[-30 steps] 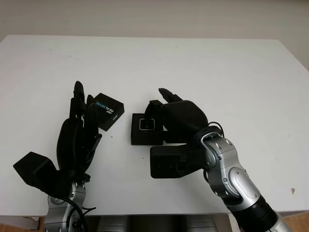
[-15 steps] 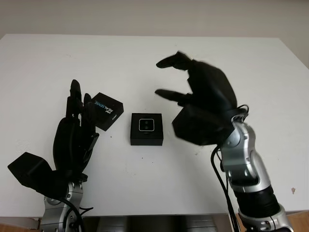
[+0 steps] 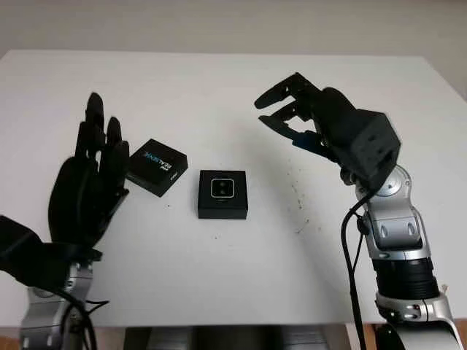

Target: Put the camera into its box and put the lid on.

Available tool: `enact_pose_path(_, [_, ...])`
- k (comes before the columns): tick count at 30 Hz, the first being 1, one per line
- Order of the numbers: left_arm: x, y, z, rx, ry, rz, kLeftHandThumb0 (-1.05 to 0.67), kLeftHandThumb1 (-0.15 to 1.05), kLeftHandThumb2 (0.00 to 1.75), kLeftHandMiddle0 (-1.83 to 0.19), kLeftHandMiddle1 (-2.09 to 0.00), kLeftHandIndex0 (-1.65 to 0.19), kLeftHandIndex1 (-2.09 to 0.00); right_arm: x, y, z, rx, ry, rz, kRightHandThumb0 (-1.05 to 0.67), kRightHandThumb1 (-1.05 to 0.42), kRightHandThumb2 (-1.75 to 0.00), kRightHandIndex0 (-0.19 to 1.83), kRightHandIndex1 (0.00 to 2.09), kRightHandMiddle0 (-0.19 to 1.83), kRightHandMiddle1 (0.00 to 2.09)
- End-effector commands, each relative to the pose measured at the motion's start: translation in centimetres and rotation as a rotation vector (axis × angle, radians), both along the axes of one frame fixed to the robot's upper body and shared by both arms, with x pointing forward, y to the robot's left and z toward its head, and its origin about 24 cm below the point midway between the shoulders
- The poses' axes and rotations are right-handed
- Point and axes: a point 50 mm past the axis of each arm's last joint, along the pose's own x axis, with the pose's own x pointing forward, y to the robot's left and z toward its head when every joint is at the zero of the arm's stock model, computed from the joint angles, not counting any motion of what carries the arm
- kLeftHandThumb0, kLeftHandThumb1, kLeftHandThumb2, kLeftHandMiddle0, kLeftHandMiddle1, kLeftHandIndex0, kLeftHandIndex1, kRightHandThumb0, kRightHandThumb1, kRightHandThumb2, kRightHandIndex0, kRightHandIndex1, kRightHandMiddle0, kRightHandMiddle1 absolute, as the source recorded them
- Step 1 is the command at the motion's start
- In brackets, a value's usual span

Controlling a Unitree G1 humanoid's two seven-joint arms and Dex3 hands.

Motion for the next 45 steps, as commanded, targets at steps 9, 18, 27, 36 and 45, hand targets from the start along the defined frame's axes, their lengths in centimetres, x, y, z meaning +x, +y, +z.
enact_pose_path(9, [4.1, 3.1, 4.1, 0.373, -0.006, -0.061, -0.56, 0.93, 0.03, 0.06, -0.04, 0.08, -0.06, -0.1, -1.6, -1.5, 0.13, 0.055, 0.005, -0.58, -1.05, -0.44, 0.06, 0.42, -0.18, 1.08])
enact_pose_path(18, [6.8, 1.6, 7.8, 0.98, 0.041, -0.163, -0.7, 0.77, 0.04, 0.17, -0.03, 0.15, -0.03, -0.1, -2.4, -1.7, 0.219, 0.073, -0.031, -0.59, -1.05, -0.49, 0.06, 0.37, -0.19, 0.9])
enact_pose_path(27, [7.7, 0.0, 6.9, 1.439, 0.002, -0.238, -0.53, 0.75, 0.04, 0.16, -0.04, 0.13, -0.04, 0.6, -3.2, -1.2, 0.313, 0.061, -0.109, -0.63, -1.05, -0.47, 0.1, 0.36, -0.18, 0.95])
enact_pose_path(36, [8.7, -0.8, 7.4, 1.655, 0.001, -0.258, -0.43, 0.77, 0.06, 0.14, -0.06, 0.11, -0.06, 0.6, -3.4, -1.6, 0.322, 0.064, -0.125, -0.63, -1.05, -0.46, 0.12, 0.36, -0.18, 1.0])
enact_pose_path(45, [10.4, -1.1, 6.3, 1.743, -0.064, -0.224, -0.46, 0.75, 0.05, 0.11, -0.06, 0.1, -0.06, 0.5, -3.3, -1.8, 0.301, 0.075, -0.106, -0.62, -1.05, -0.5, 0.1, 0.32, -0.19, 0.96])
